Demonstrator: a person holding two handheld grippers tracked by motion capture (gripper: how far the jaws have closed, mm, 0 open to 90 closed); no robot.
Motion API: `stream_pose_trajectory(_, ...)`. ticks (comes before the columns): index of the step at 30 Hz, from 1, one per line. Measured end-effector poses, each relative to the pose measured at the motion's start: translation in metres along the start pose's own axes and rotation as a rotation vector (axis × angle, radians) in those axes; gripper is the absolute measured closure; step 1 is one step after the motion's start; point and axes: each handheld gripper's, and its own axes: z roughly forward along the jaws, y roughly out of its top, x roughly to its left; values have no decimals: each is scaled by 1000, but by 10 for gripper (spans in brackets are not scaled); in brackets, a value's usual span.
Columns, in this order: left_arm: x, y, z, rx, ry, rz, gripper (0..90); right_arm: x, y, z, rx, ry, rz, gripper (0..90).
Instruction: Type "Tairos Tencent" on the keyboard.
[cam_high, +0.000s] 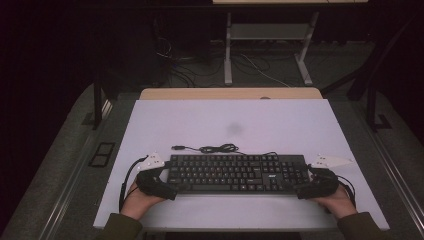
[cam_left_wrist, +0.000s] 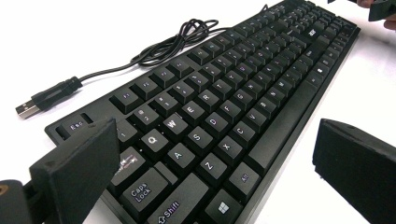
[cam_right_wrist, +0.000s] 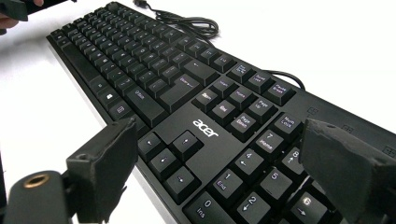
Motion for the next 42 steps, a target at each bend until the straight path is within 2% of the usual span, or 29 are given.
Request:
stream_pose_trajectory(14,-2,2,0,-5,4,-1,0,2,7,1,-2,19,-8,116)
stream_pose_trajectory(33,-5,4,1,-7,-1,13,0,10,18,12,-4,51,-22,117)
stream_pose_trajectory(42,-6,6,2,-11,3,7,0,13,25,19,-9,75,-24,118)
